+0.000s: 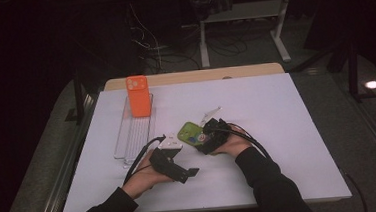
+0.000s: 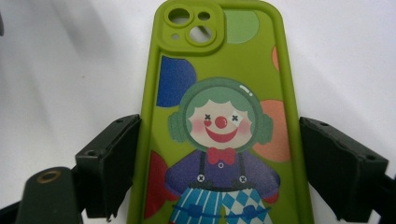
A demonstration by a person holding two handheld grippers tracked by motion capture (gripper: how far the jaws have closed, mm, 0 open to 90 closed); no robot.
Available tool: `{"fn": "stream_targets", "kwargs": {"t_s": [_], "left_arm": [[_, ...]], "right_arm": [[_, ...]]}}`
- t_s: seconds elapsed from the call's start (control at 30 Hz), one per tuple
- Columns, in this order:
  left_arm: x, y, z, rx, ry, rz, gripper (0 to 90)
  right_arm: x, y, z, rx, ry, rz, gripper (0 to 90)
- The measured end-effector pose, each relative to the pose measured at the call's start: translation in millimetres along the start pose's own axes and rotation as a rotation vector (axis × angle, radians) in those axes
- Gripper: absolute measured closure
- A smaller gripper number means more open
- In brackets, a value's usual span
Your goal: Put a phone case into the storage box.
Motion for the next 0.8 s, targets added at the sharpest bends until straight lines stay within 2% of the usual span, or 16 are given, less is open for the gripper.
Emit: {"fn": "stream_targets", "kwargs": {"t_s": [0.13,0.23,0.33,0.4,0.5,0.6,0.63,0.7,0.8], "left_arm": [[1.1,3.6,-0.2,0.010,-0.004,-0.004,0.0],[1.6,7.1,0.3,-0.006,-0.020,-0.039,0.0],[2.8,12.7,0.1,-0.002,-0.033,-0.042,0.0],[1.6,18.3,-0.2,-0.003,-0.033,-0.054,0.0],[-0.7,25.9,-0.5,0.002,-0.021,-0.065,0.0],[0.1,35.2,-2.1,-0.005,-0.043,-0.079,0.0],[-0.5,38.2,-2.3,-0.013,-0.049,-0.103,0.0],[0.2,45.2,-4.6,-0.001,-0.062,-0.109,0.0],[-0.1,54.5,-6.8,0.005,-0.082,-0.141,0.0]], "right_arm": [[2.2,0.3,3.3,-0.003,-0.012,0.020,14.9],[5.5,1.4,17.1,0.007,-0.018,0.025,14.9],[8.3,0.3,32.3,0.023,-0.014,0.011,14.9],[10.4,-2.9,42.3,0.012,-0.015,0.013,14.9],[13.4,-8.4,55.3,0.011,-0.009,0.041,15.0],[15.8,-15.6,70.4,0.004,0.010,0.054,15.0],[16.7,-16.9,73.3,0.005,0.009,0.066,15.0],[15.7,-20.6,81.6,0.001,0.029,0.069,15.0],[13.3,-25.1,90.9,-0.010,0.045,0.088,15.0]]}}
Point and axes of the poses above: each handheld gripper's, and its own axes: z roughly backward along the jaws, y roughly out of its top, x roughly to its right, the point moved 5 cm from there along -z, roughly forward along the jaws, and after that the axes turned 15 degrees about y, right-handed, at the moved point
